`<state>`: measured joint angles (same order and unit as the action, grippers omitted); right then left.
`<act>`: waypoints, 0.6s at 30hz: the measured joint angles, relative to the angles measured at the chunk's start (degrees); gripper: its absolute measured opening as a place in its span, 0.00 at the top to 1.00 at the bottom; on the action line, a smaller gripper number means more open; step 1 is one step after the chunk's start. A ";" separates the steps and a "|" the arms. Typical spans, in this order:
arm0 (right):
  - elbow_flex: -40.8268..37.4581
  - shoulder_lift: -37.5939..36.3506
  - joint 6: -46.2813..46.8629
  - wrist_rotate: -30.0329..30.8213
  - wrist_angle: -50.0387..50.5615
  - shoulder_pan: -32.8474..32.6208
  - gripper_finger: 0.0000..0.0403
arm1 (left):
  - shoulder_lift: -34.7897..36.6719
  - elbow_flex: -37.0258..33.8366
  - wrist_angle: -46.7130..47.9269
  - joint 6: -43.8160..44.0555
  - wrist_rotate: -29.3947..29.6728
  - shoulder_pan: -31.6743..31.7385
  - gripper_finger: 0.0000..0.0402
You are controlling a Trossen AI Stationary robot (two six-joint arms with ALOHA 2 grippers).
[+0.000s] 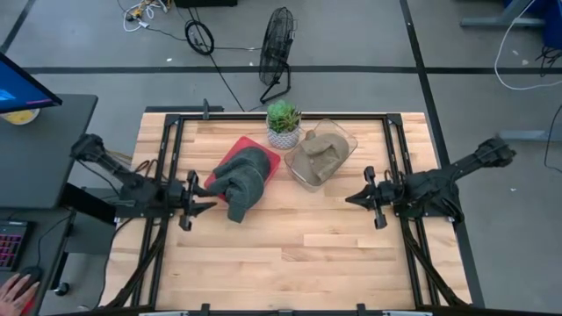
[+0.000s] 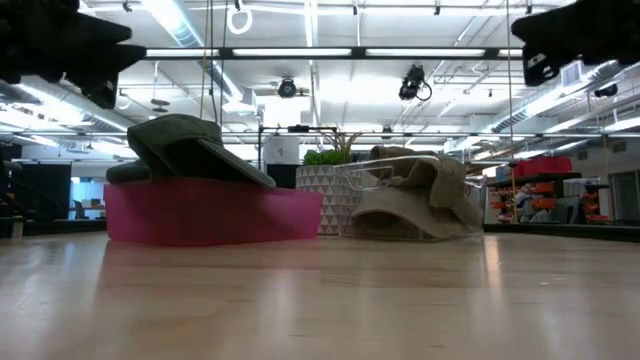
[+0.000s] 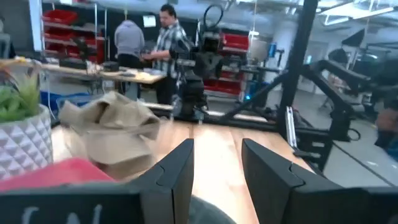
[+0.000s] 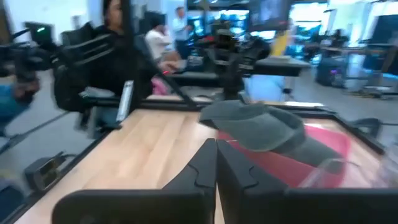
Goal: Pick & Place hat
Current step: Return to Home Position
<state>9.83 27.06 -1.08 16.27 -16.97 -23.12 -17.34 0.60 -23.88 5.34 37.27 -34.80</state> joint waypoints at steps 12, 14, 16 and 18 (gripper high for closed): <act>-7.99 -11.07 0.37 -0.25 0.52 5.34 0.98 | 5.87 0.00 3.65 -3.28 -10.49 8.51 0.66; -9.05 -12.19 0.82 -0.91 1.96 6.04 0.98 | 5.85 -0.07 5.06 -1.71 -10.95 9.97 0.66; -9.03 -12.87 2.15 -0.89 3.78 6.75 0.98 | 5.80 -0.09 6.41 -1.04 -12.38 11.44 0.66; -8.99 -13.23 2.67 -0.87 4.65 7.40 0.98 | 5.79 -0.09 6.75 -1.38 -14.24 12.86 0.66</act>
<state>0.84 13.83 1.59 15.40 -12.33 -15.72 -11.55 0.51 -17.13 3.96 23.02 -21.94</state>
